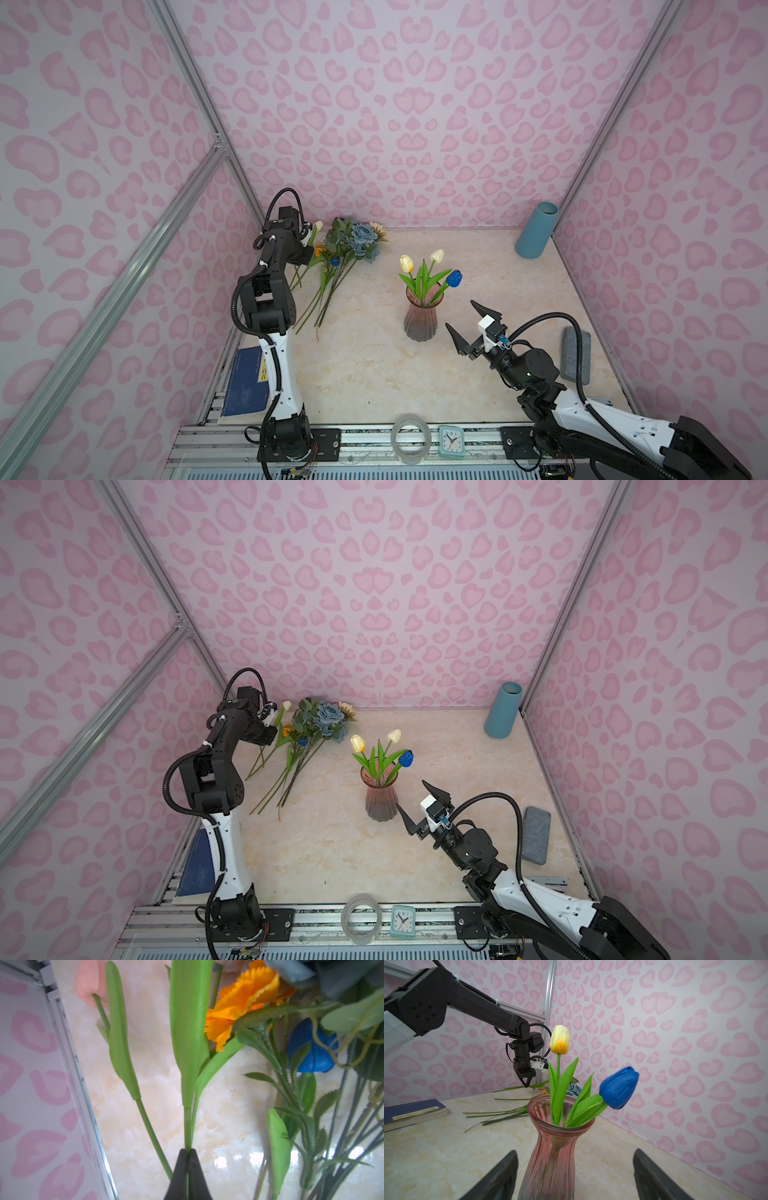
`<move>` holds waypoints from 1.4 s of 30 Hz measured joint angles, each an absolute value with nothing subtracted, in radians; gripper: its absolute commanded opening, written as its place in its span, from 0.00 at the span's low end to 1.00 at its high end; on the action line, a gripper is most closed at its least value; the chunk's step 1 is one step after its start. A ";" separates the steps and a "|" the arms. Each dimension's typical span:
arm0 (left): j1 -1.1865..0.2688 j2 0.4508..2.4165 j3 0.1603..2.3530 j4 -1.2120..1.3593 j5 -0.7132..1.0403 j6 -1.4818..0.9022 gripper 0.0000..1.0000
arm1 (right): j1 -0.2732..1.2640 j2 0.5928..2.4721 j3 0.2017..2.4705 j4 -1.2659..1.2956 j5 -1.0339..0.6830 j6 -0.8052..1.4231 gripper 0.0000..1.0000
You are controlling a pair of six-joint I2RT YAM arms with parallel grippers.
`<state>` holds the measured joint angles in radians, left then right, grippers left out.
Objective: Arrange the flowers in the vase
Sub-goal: 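Grasp the white tulip stem with the left gripper and lift it, then carry the white tulip over the pink vase mouth with the left gripper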
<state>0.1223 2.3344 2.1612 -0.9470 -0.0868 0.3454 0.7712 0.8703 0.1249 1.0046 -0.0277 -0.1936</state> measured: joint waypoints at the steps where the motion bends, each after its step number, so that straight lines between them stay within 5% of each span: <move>1: 0.123 2.319 2.148 -0.945 -0.093 0.333 0.03 | 0.771 0.870 0.125 1.005 -0.028 -0.194 0.86; 18: 0.031 1.889 1.857 -0.750 0.080 0.128 0.03 | 0.771 0.875 0.125 1.006 -0.027 -0.194 0.86; 28: -0.208 1.224 1.035 -0.020 0.199 -0.081 0.03 | 0.771 0.937 0.125 1.031 -0.023 -0.194 0.86; 42: -0.501 1.030 0.768 0.384 0.286 -0.110 0.03 | 0.771 1.071 0.120 1.119 -0.019 -0.200 0.86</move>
